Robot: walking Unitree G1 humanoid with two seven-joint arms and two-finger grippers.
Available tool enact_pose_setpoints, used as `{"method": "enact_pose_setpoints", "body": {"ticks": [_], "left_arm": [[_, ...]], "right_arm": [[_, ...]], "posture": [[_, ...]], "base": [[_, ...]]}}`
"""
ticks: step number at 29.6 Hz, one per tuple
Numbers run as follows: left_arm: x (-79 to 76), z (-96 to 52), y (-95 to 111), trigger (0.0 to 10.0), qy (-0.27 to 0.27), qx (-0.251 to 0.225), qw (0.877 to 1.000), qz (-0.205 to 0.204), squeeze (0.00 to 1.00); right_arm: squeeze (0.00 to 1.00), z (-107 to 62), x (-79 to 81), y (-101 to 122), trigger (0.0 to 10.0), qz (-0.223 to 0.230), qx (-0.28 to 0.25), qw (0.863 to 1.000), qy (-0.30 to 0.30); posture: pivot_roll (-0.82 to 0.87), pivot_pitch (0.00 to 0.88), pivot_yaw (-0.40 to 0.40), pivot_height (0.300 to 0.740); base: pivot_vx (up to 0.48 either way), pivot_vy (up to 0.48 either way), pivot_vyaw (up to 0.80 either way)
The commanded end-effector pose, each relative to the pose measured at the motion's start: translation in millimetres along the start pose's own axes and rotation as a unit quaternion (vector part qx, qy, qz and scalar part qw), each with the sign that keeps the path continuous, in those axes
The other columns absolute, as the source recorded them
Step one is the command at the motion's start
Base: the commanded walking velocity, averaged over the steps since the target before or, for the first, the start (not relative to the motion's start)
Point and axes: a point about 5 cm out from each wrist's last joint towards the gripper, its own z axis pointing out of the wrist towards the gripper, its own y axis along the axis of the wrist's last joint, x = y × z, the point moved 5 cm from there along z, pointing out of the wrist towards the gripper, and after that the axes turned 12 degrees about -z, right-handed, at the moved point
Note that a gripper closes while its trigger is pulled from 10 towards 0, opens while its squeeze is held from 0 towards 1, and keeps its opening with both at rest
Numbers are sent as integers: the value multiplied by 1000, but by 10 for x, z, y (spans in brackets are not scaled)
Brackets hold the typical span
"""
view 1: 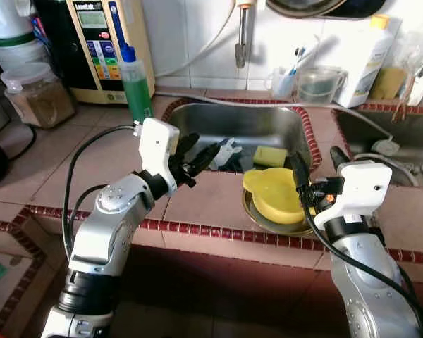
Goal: Kitchen organization
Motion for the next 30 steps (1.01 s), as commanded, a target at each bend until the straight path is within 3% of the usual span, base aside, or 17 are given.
{"method": "enact_pose_setpoints", "body": {"ticks": [1,6,7,15,27,28,29,30], "left_arm": [[22,-16,36,10000,-4,3,1000,24,0],[32,-15,87,10000,-9,-2,999,38,0],[46,-12,108,10000,-8,-6,999,47,0],[68,11,129,10000,-10,-6,999,53,0],[-96,65,85,10000,-63,8,993,102,0],[-105,71,84,10000,-65,9,993,103,0],[-117,78,81,10000,-69,10,992,100,0],[-146,88,78,10000,-77,11,992,104,0]], "right_arm": [[0,4,-11,10,10000,0,1,1000,1],[0,-12,-10,-38,10000,17,16,1000,-2],[1000,-19,28,-52,10000,43,23,999,8],[1000,-23,30,-73,10000,44,30,999,-8],[996,-26,-117,-91,10000,57,53,994,-77],[714,-28,-120,-94,10000,57,55,994,-79],[0,-30,-129,-98,10000,56,58,993,-81],[0,-39,-155,-111,10000,56,64,993,-85]], "posture": [[-194,14,47,703],[-194,23,49,703],[-195,25,52,703],[-195,29,57,703],[-205,39,67,703],[-205,39,67,703],[-211,40,71,703],[-211,40,71,703]], "base": [[0,0,0],[0,0,0],[0,0,0],[0,0,0],[0,0,0],[0,0,0],[0,0,0],[0,0,0]]}}
